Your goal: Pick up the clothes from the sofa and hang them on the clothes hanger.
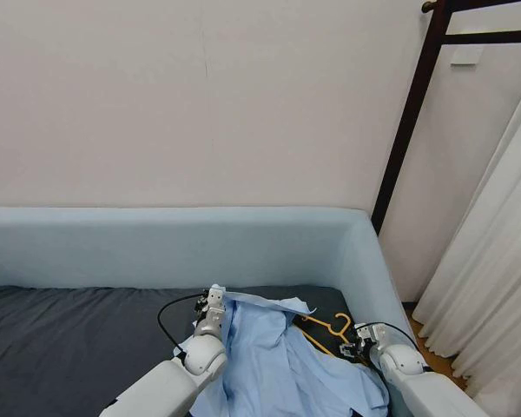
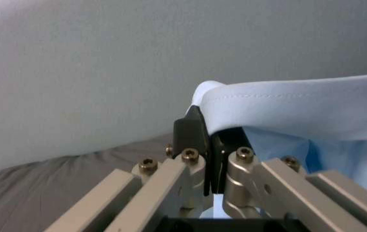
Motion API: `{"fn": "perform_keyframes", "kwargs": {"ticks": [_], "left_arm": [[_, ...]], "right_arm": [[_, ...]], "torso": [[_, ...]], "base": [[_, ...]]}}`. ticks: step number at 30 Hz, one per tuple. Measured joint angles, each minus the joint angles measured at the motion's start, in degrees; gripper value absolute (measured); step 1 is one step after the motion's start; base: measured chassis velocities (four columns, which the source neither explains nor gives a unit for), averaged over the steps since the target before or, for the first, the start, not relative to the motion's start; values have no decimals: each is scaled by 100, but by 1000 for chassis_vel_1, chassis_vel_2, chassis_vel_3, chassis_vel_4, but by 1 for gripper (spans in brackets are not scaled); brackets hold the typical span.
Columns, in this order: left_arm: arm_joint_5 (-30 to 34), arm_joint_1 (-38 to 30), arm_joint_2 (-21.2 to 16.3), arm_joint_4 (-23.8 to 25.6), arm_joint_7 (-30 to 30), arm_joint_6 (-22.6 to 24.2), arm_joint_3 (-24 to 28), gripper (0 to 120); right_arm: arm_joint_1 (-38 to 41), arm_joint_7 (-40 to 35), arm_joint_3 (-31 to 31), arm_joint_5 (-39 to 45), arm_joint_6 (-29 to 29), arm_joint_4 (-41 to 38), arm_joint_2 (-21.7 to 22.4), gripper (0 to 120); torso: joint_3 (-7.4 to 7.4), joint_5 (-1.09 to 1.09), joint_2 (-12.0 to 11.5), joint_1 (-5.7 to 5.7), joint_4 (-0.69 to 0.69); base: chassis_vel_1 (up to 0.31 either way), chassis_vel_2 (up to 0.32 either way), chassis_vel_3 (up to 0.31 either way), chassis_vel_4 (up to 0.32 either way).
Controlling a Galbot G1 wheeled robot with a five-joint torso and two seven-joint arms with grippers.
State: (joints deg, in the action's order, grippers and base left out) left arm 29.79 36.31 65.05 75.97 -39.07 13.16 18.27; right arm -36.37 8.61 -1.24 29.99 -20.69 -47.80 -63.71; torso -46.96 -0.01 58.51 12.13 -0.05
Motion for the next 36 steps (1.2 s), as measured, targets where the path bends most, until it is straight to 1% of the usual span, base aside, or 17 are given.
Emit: {"fn": "perform_keyframes", "kwargs": {"ticks": [2,4,6,7,8,12,13,14,15,20,23,25,26,30,31,35,36], "left_arm": [[-63,15,-3,-2,6,-26,-23,0],[-74,20,-5,-2,6,-34,-32,0],[-82,37,-11,7,8,-41,-47,0],[-82,38,-11,14,8,-42,-49,0],[-82,38,-11,14,8,-42,-49,0],[-81,28,17,19,8,-42,-50,0],[-78,27,19,25,7,-42,-50,0],[-78,27,19,25,7,-42,-50,0],[-75,27,17,30,5,-42,-50,0],[-64,39,-18,34,2,-40,-74,0],[-54,42,-67,31,2,-41,-131,0],[-17,46,-122,32,6,-41,-176,0],[-17,46,-122,32,6,-41,-176,0],[48,50,-203,41,8,-42,-187,0],[48,50,-203,41,8,-42,-187,0],[106,88,-301,116,9,-27,-185,0],[106,88,-301,116,9,-27,-185,0]], "right_arm": [[14,133,39,-79,30,118,-10,48],[15,162,45,-82,31,135,-10,46],[10,229,63,-58,31,149,10,36],[5,246,64,-37,20,137,24,32],[5,246,64,-37,20,137,24,32],[-4,293,61,65,-87,76,56,15],[-6,292,60,103,-117,61,56,11],[-6,292,60,103,-117,61,56,11],[-10,280,60,144,-140,44,56,5],[-47,116,66,290,-178,-102,69,5],[-82,-53,92,444,-184,-370,126,5],[-87,-255,115,638,-117,-731,201,5],[-87,-255,115,638,-117,-731,201,5],[-18,-438,120,965,-65,-1362,328,5],[-18,-438,120,965,-65,-1362,328,5],[126,-840,217,1187,-29,-1973,430,5],[126,-840,217,1187,-29,-1973,430,5]], "torso": [[0,1,0,0,2],[0,0,0,0,2],[0,0,0,0,2],[0,0,0,0,0],[0,0,0,0,0],[0,0,0,0,-2],[0,-1,0,0,-3],[0,-1,0,0,-3],[0,-1,0,0,-3],[-1,-1,0,1,-3],[-2,0,-1,1,-4],[-1,-1,0,0,-2],[-1,-1,0,0,-2],[-1,-1,0,1,0],[-1,-1,0,1,0],[-1,-1,0,1,1],[-1,-1,0,1,1]], "base": [[0,0,0,0],[0,0,0,0],[0,0,0,0],[0,0,0,0],[0,0,0,0],[0,0,0,0],[0,0,0,0],[0,0,0,0],[0,0,0,0],[0,0,0,0],[0,0,0,0],[0,0,0,0],[0,0,0,0],[0,0,0,0],[0,0,0,0],[0,0,0,0],[0,0,0,0]]}}
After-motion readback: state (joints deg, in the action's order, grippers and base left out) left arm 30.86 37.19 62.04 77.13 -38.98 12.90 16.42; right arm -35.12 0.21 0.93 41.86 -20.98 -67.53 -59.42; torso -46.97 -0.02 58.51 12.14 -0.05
